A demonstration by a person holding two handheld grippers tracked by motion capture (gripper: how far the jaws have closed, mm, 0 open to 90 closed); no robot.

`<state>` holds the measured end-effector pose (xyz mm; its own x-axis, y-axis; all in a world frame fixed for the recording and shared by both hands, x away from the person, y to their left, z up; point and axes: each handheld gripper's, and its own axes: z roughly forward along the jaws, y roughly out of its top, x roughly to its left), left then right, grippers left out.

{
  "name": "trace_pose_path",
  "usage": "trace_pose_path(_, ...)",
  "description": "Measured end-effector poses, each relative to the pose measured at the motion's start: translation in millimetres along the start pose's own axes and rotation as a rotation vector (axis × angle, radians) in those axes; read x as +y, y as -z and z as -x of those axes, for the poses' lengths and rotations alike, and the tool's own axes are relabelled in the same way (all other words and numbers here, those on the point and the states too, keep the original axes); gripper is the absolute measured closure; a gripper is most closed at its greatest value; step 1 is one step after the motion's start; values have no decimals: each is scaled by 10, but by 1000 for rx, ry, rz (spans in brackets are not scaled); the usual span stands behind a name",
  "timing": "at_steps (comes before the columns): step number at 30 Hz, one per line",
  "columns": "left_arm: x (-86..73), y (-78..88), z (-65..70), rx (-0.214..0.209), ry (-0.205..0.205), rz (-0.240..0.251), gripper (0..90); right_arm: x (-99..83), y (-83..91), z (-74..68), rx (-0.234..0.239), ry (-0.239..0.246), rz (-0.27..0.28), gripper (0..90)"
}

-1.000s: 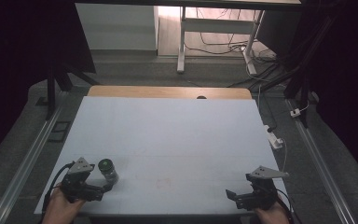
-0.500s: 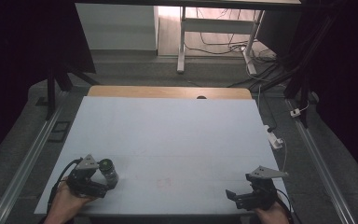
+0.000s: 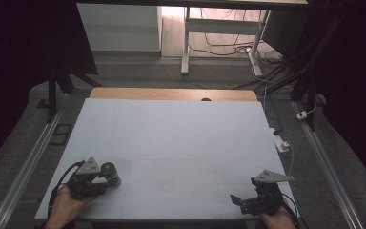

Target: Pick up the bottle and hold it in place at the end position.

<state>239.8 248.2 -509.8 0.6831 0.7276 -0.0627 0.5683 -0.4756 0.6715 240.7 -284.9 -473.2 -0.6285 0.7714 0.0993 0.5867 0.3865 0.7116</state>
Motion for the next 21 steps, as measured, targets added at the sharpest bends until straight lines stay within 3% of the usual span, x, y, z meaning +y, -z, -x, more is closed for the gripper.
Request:
trace_pose_path(10, 33, 11, 37, 30, -4, -19, 534, 0, -2, 0, -2, -1, -2, 0)
trace_pose_path(21, 135, 51, 14, -16, 26, 19, 534, 1, -4, 7, 0, -3, -2, 0)
